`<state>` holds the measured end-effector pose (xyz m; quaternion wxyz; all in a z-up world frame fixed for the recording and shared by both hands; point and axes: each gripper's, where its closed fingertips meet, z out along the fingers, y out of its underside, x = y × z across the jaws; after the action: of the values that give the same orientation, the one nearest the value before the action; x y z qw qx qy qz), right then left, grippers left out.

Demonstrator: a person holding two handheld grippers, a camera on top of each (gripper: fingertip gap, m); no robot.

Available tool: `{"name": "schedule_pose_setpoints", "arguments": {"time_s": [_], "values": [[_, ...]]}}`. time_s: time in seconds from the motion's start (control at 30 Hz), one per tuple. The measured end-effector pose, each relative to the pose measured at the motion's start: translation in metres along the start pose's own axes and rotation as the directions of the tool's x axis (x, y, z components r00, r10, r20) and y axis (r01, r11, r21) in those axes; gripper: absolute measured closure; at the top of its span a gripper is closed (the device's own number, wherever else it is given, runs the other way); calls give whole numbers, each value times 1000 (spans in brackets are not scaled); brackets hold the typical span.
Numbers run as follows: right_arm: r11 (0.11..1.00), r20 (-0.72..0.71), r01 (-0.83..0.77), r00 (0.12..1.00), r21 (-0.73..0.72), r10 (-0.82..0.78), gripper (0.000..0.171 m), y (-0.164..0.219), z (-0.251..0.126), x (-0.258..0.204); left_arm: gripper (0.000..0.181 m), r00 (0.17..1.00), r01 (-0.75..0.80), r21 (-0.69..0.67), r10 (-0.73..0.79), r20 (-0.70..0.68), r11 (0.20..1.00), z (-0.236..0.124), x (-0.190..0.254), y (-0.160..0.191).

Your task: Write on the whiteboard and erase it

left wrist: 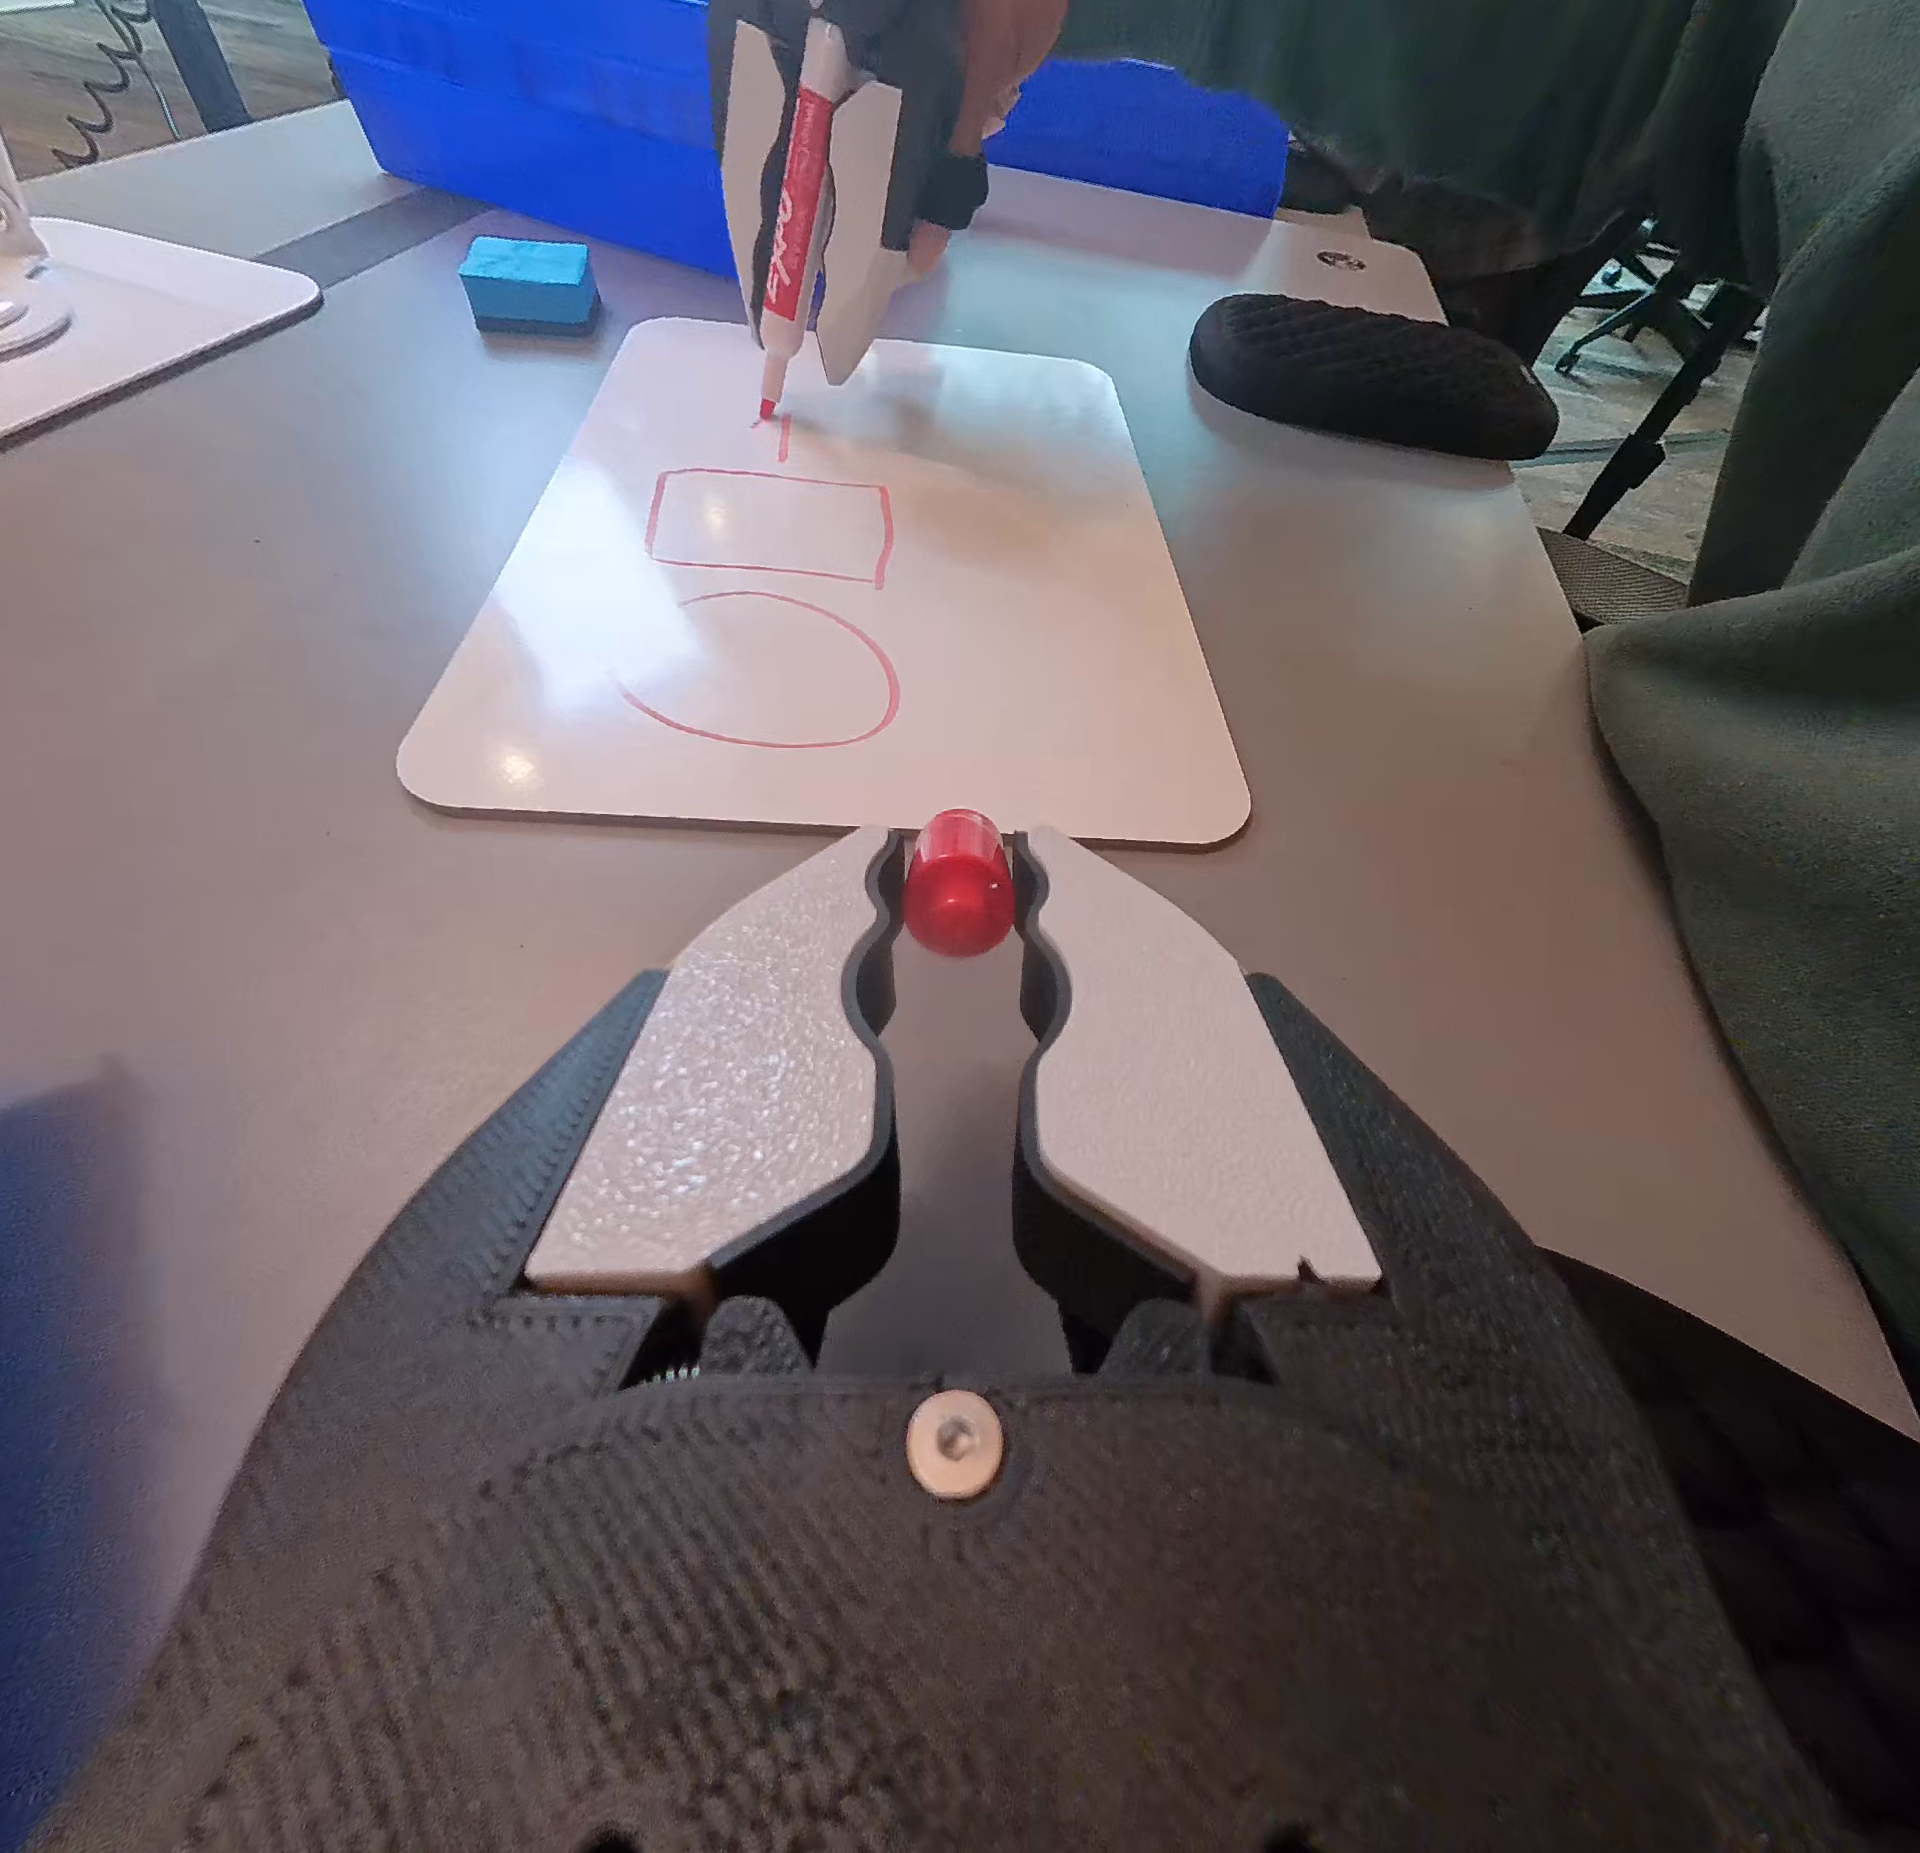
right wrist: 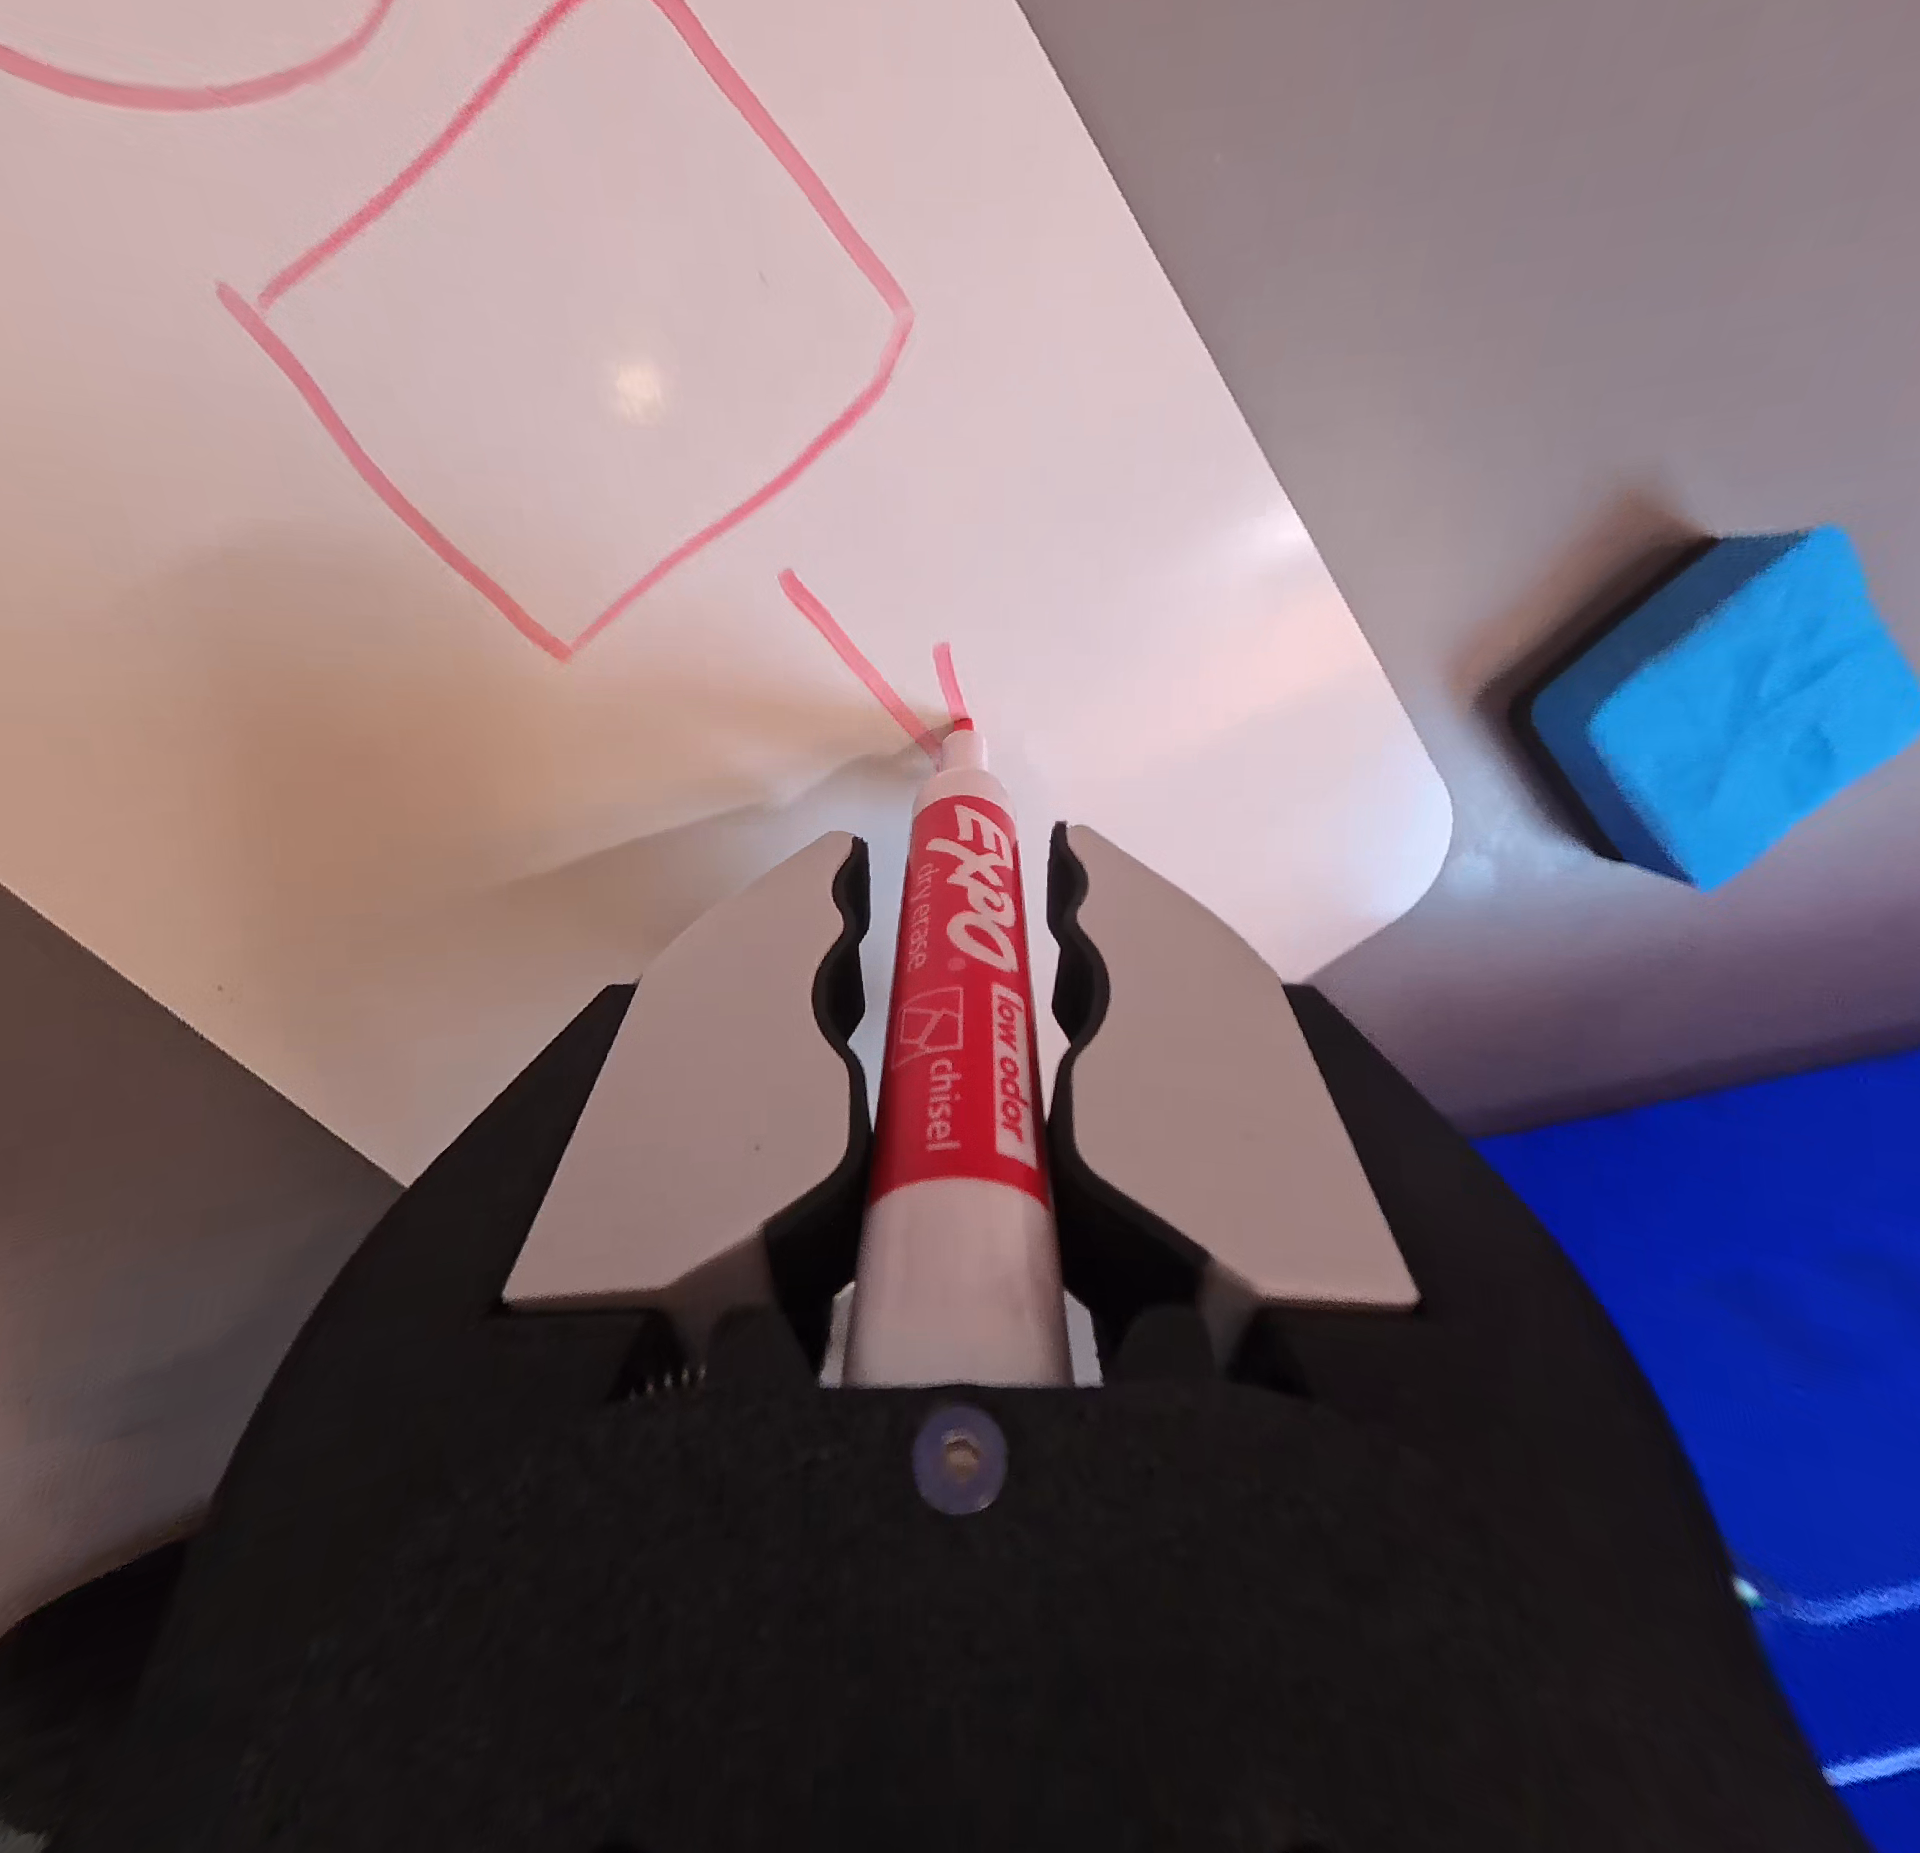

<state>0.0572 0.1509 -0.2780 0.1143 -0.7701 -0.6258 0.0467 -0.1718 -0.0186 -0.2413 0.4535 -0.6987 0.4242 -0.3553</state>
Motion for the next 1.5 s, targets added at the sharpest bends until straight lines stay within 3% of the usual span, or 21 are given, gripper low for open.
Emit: {"name": "schedule_pose_setpoints", "arguments": {"time_s": [0.43, 0.6, 0.83, 1.5], "values": [[998, 51, 54, 997, -16, -53, 137, 6, -5, -27, 161, 1000, 10, 1, -10, 4, 1000, 0, -3, 0], [999, -6, -21, 1000, 45, 22, 137, 10, -24, -5, 161, 1000, 10, 2, -10, 3, 1000, 0, -3, 0], [998, -39, -54, 998, 19, 55, 137, 24, -16, 16, 161, 1000, 12, 1, -12, 4, 1000, 0, -3, 0], [999, -31, 5, 999, -39, -6, 137, -1, -1, 38, 161, 1000, 19, 5, -19, 1, 1000, -1, -5, -1]]}}
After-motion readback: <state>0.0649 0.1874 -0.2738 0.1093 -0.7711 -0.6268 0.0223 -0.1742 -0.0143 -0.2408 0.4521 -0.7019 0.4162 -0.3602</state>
